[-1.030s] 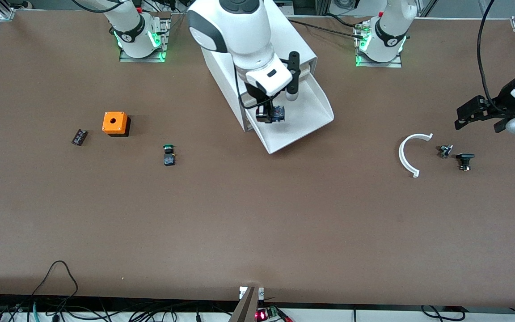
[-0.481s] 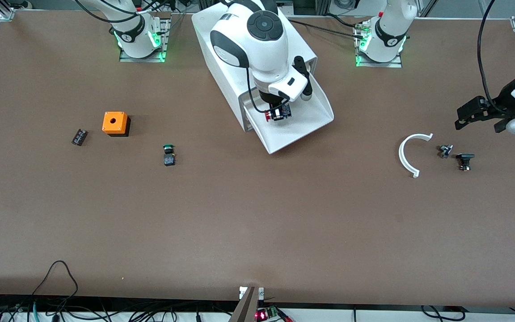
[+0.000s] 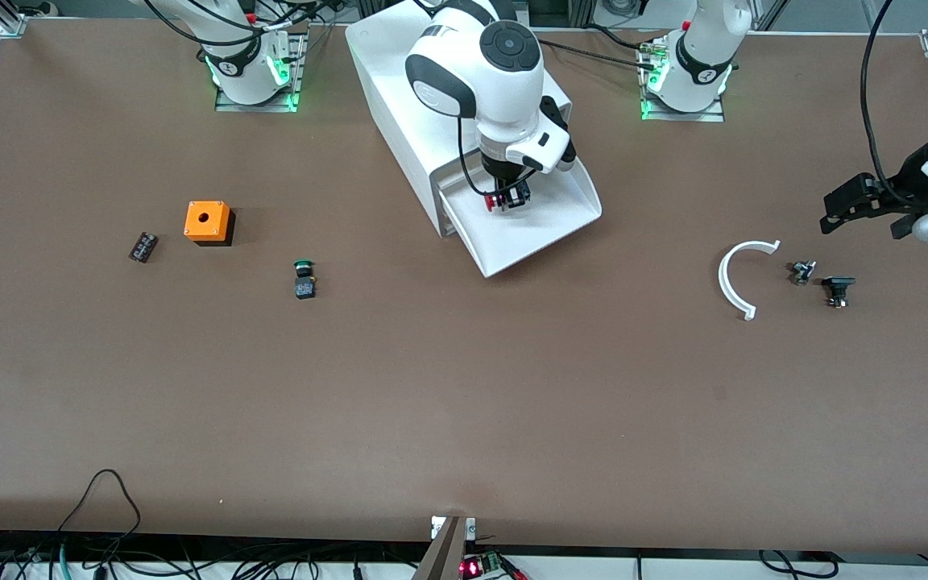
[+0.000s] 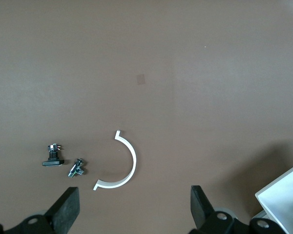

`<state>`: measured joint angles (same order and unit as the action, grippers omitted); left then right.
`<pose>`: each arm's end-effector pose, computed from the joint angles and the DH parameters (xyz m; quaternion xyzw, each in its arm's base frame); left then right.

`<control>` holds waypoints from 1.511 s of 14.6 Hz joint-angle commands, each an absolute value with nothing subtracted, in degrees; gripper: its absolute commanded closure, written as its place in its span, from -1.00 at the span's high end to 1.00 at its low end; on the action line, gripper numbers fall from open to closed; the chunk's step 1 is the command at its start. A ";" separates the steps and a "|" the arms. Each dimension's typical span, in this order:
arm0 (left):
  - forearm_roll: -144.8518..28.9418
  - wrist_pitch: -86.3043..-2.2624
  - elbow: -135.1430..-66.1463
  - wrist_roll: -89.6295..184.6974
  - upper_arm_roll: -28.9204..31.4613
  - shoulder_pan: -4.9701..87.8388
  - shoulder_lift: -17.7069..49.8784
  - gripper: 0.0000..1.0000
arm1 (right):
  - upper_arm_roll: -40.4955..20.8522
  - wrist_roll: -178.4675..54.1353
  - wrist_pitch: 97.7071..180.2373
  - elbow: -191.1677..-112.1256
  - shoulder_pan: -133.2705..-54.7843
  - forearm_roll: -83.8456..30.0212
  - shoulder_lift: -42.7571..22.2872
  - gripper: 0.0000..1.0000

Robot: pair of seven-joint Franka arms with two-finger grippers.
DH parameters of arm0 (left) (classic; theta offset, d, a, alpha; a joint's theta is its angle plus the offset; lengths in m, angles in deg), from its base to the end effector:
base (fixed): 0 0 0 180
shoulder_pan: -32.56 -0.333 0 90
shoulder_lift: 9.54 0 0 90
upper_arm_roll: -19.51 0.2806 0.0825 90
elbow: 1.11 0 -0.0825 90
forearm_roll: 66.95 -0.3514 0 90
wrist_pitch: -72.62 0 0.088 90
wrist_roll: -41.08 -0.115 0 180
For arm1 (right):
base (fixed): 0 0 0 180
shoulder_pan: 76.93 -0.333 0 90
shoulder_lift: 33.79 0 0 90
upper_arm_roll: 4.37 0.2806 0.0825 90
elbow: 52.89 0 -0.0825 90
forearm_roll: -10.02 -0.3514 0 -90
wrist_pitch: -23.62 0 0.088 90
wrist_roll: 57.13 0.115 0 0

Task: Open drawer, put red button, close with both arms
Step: 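Lower the red button into the drawer and open the right gripper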

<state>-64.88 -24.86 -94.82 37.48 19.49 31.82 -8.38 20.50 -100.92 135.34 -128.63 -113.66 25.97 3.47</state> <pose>0.5385 0.0031 0.5534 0.9993 -0.0232 0.0234 0.0171 0.3917 0.5530 0.3559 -0.5999 -0.7999 -0.0182 0.0008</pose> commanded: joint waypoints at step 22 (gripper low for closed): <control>-66.33 -27.83 -94.62 39.76 18.28 34.57 -4.53 1.00 | 17.78 -93.35 129.44 -117.58 -111.83 26.63 2.78 1.00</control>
<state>-64.89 -25.69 -94.91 37.66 18.98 32.67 -6.78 18.79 -94.93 130.34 -117.77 -113.11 26.38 3.86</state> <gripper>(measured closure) 0.000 0.000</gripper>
